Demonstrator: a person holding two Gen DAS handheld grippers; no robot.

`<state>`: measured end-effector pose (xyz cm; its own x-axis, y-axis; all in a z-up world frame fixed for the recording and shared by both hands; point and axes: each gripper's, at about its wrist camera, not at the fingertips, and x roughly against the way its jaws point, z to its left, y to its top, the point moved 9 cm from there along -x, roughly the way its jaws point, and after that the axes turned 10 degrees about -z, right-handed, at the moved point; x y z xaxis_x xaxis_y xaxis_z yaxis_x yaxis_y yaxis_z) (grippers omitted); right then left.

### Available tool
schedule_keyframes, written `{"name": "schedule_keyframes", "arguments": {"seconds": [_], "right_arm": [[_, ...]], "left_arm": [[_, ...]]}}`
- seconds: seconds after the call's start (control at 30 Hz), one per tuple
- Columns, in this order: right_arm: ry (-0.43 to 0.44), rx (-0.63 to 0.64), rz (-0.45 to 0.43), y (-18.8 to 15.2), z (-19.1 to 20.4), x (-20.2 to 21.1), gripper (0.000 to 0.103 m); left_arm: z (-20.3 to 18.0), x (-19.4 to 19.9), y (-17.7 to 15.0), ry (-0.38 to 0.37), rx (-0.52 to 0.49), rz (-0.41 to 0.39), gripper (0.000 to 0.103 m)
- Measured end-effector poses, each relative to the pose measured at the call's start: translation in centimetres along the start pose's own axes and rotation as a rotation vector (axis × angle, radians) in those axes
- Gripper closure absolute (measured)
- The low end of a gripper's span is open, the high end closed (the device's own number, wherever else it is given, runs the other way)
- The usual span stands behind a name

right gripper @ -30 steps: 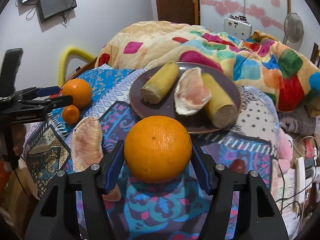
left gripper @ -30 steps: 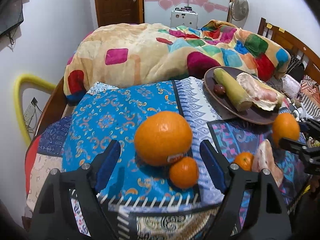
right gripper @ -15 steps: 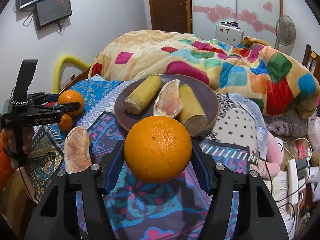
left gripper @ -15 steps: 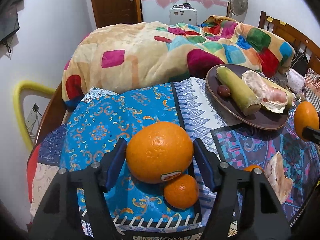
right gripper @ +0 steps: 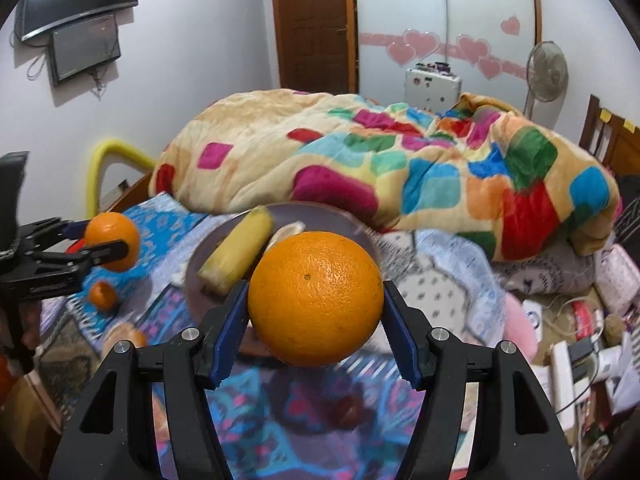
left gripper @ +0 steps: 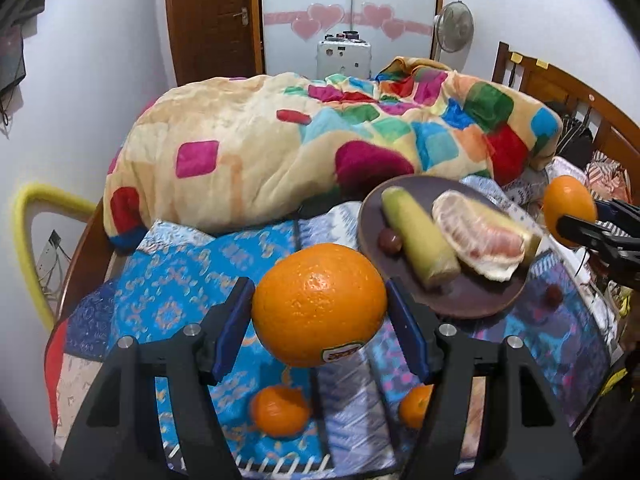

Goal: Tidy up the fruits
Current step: 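Carry both oranges onto the dark plate and open both tools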

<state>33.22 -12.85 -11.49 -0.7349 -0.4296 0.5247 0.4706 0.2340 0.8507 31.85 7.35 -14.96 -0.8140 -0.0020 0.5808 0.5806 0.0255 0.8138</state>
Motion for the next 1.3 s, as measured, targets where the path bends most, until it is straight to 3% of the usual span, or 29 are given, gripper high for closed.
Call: {"name": "schedule_keyframes", "arguments": {"seconds": [0.2, 0.5, 0.87, 1.07, 1.3], "right_arm": [[-0.049, 0.018, 0.025, 1.2, -2.1, -3.5, 0.042], [-0.059, 0.010, 0.137, 0.4, -3.1, -8.4, 0.042], [0.017, 0.011, 0.165, -0.6, -0.4, -8.3, 0.042], [0.053, -0.058, 0.200, -0.8, -1.0, -8.6, 0.041], [0.043, -0.028, 0.215, -1.1, -1.4, -8.2, 0.037]], "left_arm": [[-0.7, -1.5, 1.5, -0.017, -0.002, 0.001, 0.037], [-1.6, -2.8, 2.1, -0.016, -0.034, 0.001, 0.037], [-2.8, -2.9, 2.0, -0.023, -0.066, 0.011, 0.036], [-4.0, -3.1, 2.3, -0.035, -0.076, 0.018, 0.037], [-5.5, -2.6, 3.3, -0.045, -0.093, -0.001, 0.036]]}}
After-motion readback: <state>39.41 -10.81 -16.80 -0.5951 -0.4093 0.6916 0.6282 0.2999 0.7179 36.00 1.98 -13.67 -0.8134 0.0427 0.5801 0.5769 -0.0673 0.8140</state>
